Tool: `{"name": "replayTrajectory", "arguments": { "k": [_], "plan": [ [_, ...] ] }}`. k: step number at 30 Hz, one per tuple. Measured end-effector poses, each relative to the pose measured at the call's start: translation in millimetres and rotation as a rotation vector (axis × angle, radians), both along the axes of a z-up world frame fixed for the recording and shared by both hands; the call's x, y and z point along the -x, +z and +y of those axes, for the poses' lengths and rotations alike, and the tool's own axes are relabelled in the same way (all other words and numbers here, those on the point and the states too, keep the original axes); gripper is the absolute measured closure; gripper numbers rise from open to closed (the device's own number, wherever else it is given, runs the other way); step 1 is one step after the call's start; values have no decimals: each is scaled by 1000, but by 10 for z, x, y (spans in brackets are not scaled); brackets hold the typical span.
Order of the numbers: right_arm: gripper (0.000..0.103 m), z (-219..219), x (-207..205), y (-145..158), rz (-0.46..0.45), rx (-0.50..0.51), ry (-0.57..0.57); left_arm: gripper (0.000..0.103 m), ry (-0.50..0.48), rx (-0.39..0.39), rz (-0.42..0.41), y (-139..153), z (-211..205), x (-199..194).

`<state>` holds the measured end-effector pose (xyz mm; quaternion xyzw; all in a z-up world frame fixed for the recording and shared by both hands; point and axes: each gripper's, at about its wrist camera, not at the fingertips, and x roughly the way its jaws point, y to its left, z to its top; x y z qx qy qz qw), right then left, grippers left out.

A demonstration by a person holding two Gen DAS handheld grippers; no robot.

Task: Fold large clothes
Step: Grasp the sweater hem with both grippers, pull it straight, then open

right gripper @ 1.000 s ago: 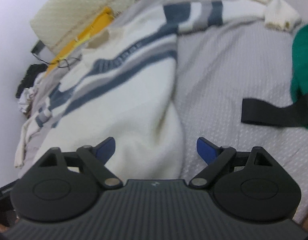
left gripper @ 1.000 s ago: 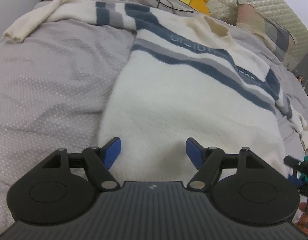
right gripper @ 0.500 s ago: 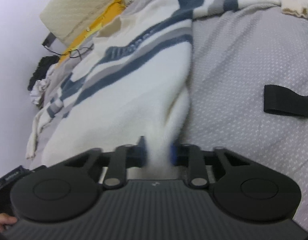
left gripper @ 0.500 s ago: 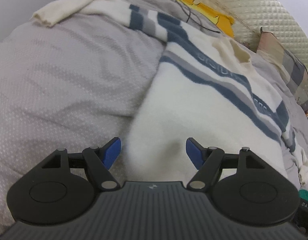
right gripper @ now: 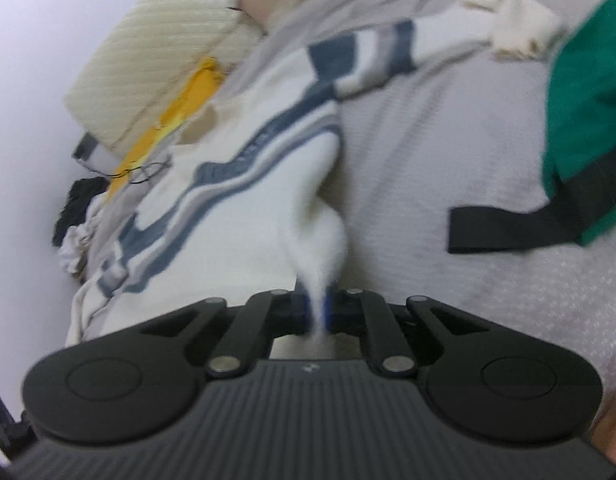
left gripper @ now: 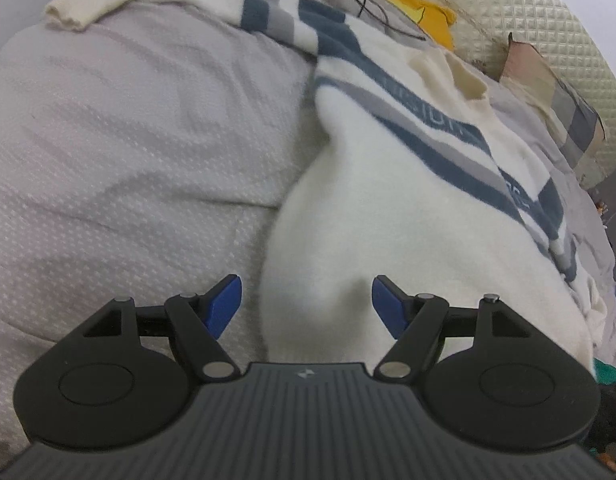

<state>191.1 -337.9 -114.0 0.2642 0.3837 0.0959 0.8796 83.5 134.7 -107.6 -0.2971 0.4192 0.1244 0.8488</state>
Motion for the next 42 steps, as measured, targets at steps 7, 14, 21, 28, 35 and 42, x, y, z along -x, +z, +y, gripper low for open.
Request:
{"name": "replayTrajectory", "arguments": {
  "k": [7,14,21,28,35,42],
  "plan": [
    [94,83,-43,-71,17,12,13,27,-31,132,24,-186,36,-80],
    [94,94,-66,-96,20,7,17,28,-43,204,26,-276,46,-117],
    [94,123,-80,-96,25,12,47,81,-69,168,-3,-155,-18,-79],
    [95,175,199,460,-84,22,129,89,-160,206,-185,443,137,147],
    [96,216,412,954,-105,122,246,89,-199,229,-170,914,407,258],
    [96,292,394,555,57,189,295,88,-237,87,56,698,407,86]
  ]
}}
